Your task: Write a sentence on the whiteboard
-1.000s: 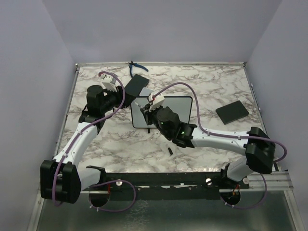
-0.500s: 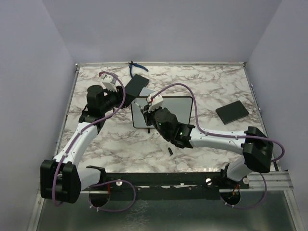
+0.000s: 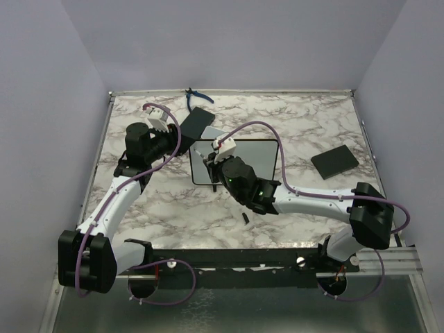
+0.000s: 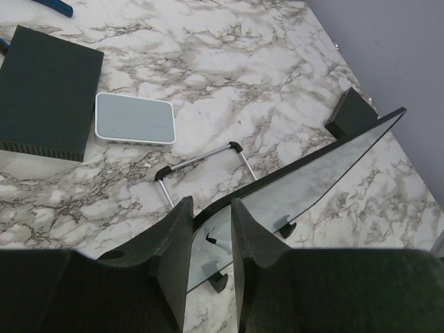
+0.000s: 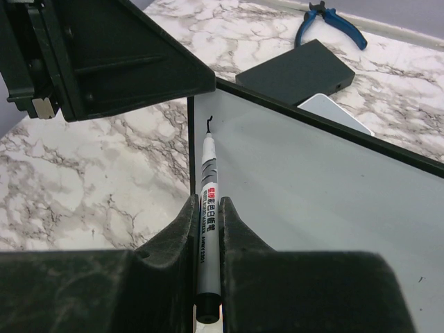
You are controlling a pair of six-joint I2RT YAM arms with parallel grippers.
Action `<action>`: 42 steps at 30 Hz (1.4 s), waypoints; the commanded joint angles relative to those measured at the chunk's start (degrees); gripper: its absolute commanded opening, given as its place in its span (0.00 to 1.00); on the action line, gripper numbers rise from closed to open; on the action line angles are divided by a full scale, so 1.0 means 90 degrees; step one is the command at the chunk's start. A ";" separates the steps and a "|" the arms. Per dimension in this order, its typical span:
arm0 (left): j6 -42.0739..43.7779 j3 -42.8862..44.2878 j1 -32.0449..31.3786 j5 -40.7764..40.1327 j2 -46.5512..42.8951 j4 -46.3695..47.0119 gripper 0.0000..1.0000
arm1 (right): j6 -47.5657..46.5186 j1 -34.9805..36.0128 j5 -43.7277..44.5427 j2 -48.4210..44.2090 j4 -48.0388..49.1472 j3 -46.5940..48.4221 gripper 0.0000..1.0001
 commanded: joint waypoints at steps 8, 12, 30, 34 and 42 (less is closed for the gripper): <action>0.0001 -0.0106 -0.0077 0.0219 -0.0075 0.0106 0.28 | 0.0182 0.0087 0.0359 0.0190 -0.0290 -0.0191 0.00; -0.0004 -0.0106 -0.0076 0.0210 -0.0078 0.0104 0.28 | 0.0183 0.0103 0.0322 0.0192 -0.0289 -0.0190 0.00; 0.0028 -0.0097 -0.0076 0.0161 -0.0094 0.0042 0.28 | -0.0540 0.0314 0.0545 -0.0331 0.0611 -0.0341 0.00; 0.0040 -0.0097 -0.0079 0.0160 -0.0094 0.0024 0.28 | -0.0641 0.0318 0.0677 -0.0208 0.0665 -0.0231 0.00; 0.0043 -0.0097 -0.0076 0.0160 -0.0094 0.0010 0.28 | -0.0770 0.0313 0.0691 -0.0068 0.0804 -0.0140 0.00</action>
